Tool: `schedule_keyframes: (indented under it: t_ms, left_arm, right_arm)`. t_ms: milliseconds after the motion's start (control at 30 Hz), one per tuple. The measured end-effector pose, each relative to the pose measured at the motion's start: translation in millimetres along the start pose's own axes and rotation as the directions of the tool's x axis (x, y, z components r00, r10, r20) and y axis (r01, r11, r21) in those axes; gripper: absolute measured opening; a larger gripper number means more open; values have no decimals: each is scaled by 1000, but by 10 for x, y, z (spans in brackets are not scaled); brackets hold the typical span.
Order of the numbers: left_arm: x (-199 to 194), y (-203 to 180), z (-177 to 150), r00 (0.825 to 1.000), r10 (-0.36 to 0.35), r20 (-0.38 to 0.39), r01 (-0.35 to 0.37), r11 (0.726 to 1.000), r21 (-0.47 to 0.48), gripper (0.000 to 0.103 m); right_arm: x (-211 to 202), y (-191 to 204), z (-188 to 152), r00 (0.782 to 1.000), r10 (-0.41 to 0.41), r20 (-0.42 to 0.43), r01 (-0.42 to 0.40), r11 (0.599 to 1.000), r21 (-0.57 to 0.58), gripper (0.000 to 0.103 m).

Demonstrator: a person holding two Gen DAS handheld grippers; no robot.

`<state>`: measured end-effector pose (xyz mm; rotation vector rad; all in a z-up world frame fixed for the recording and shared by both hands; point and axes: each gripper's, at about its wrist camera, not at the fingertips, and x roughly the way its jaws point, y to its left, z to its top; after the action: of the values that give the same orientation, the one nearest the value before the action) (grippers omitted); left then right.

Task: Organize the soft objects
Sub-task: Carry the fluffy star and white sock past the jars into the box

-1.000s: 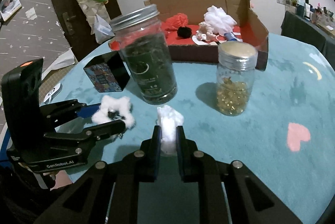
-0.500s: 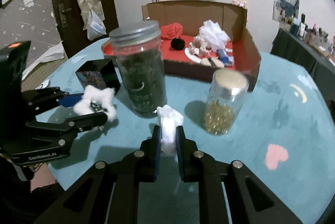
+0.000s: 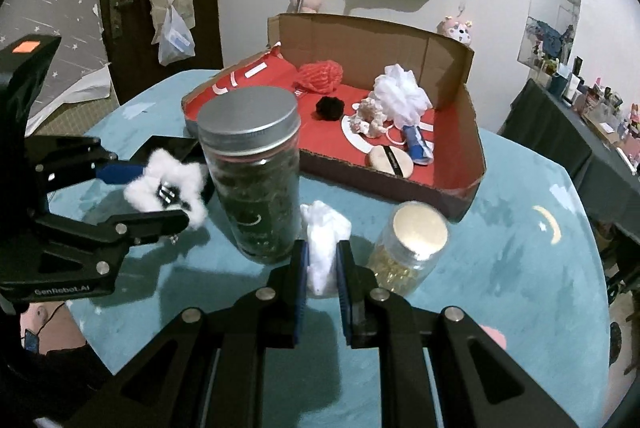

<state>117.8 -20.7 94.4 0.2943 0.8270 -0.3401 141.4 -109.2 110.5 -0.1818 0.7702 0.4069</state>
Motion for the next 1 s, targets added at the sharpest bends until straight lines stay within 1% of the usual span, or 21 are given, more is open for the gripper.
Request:
schedule_keyframes:
  t_ms: [100,200,267,400,467,700,833,1000]
  left_arm:
    - [8,22,64,1000,-3,-20,3,1000,19,43]
    - [25,32,132,999,9,-39,-7,999,53,43]
    - [38,44,177,998,6,-55,-2,998,68,43]
    - [64,77,250,997,10,-71,-4,996,89,43]
    - [67,87,280,997,14,-75,-6,995,104,43]
    - [135,178,371,995,31,-97,-18,991,131,43]
    - [155,253,446,995,16,-99,-4,992,124,43]
    - [195,354,557,995,-18,-97,29,993,114,43]
  right_arm:
    - [50,-36,65,1000,16,-26,-16,1000,-6,15]
    - [102,-78,133,998,26,-52,-26,1000,-4,16]
    - [134,-124,187,995,67,-74,-66,998,17,16]
    - [175,-155,282,994,61,-93,-60,998,14,16]
    - [200,-179,323,991,79,-106,-77,997,21,16]
    - [261,-210,468,988,82,-132,-82,997,10,16]
    - [302,-249,555,985,96,-142,-94,995,18,16]
    - [356,-333,676,981,122,-148,-118,992,38,16]
